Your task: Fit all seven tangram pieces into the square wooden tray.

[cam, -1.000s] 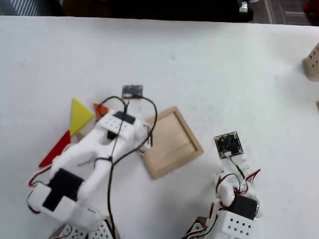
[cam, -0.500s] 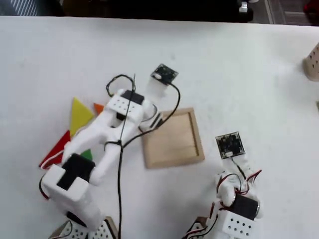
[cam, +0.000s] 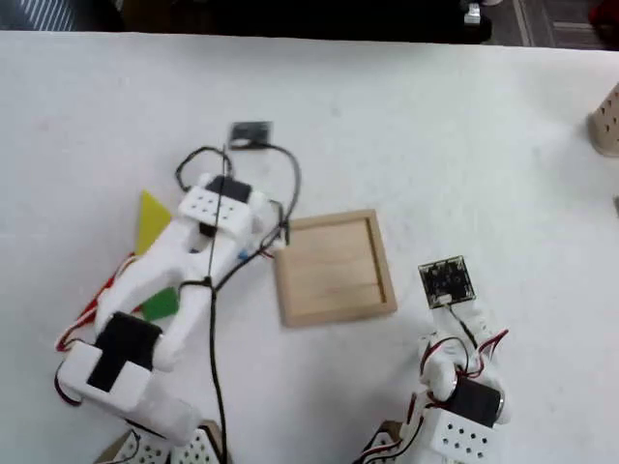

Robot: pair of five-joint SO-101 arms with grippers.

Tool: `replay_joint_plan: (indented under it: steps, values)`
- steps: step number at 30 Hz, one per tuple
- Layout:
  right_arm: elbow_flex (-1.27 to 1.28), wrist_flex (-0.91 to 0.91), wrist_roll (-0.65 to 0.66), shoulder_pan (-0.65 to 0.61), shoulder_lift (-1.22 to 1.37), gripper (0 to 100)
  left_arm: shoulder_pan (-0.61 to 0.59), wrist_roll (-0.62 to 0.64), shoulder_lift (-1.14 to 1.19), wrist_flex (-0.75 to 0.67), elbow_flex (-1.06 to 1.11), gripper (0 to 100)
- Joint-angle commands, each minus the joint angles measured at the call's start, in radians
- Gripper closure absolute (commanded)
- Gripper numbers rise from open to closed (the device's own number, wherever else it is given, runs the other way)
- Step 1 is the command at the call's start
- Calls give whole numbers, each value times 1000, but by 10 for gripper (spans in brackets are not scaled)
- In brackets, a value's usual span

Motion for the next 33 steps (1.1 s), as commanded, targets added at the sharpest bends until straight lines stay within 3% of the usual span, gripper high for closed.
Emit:
replay_joint_plan:
  steps: [1, 12, 17, 22, 26, 33]
  values:
    - [3, 7, 12, 8, -2, 981, -45, 138, -61, -97, 149, 809]
    - [3, 7, 12, 8, -2, 981, 93, 86, -81, -137, 187, 811]
    - [3, 7, 12, 8, -2, 981, 87, 86, -305, -95, 229, 810]
    - [3, 7, 12, 8, -2, 981, 131, 95, -504, -261, 453, 808]
    - [3, 7, 12, 8, -2, 981, 191, 152, -460, -330, 494, 808]
    - [3, 7, 12, 10, -2, 981, 191, 181, -136, -328, 324, 810]
